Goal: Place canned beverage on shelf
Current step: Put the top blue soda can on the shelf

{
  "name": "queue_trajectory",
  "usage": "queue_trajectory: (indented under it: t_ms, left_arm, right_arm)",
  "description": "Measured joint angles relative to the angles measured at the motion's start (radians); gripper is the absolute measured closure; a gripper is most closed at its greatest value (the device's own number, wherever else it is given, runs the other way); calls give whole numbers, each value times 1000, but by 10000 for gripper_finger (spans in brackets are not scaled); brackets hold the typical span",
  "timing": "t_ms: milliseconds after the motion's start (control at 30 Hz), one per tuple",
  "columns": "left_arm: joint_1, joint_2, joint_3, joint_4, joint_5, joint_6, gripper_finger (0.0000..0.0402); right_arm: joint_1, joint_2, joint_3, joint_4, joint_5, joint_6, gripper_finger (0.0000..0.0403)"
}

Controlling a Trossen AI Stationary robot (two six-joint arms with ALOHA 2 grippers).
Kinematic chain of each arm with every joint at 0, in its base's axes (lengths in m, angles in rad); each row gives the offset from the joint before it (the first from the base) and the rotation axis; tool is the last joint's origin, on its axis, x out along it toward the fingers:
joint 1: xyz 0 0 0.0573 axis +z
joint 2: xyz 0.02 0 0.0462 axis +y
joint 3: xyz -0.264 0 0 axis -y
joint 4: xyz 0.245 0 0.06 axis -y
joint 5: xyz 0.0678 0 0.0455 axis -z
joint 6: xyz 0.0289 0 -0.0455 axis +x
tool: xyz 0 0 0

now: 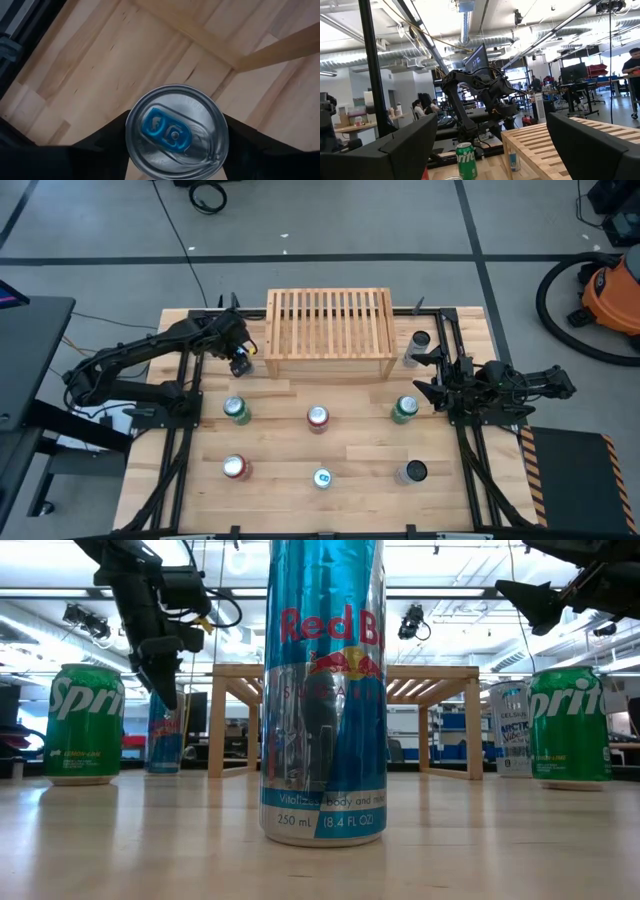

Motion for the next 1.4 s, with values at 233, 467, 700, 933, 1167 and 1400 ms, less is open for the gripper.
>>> queue_trajectory:
  t_ms: [233, 467, 700, 933, 1167, 1400]
  left_arm:
    - [-3, 0, 1, -2, 4, 14, 158]
    - [-3, 0, 61, -68, 5, 40, 157]
    - [-3, 0, 248, -179, 5, 76, 156]
    - [-2, 0, 470, -279, -9, 106, 155]
    - [-2, 32, 657, -308, -43, 146, 155]
    - [-2, 167, 875, -366, -42, 177, 155]
  right_arm:
    - [0, 0, 0, 0, 0, 0, 16]
    - [0, 0, 0, 0, 0, 0, 16]
    - [0, 0, 0, 0, 0, -5, 16]
    - [0, 0, 0, 0, 0, -7, 16]
    - [0, 0, 0, 0, 0, -7, 16]
    - [0, 0, 0, 0, 0, -7, 16]
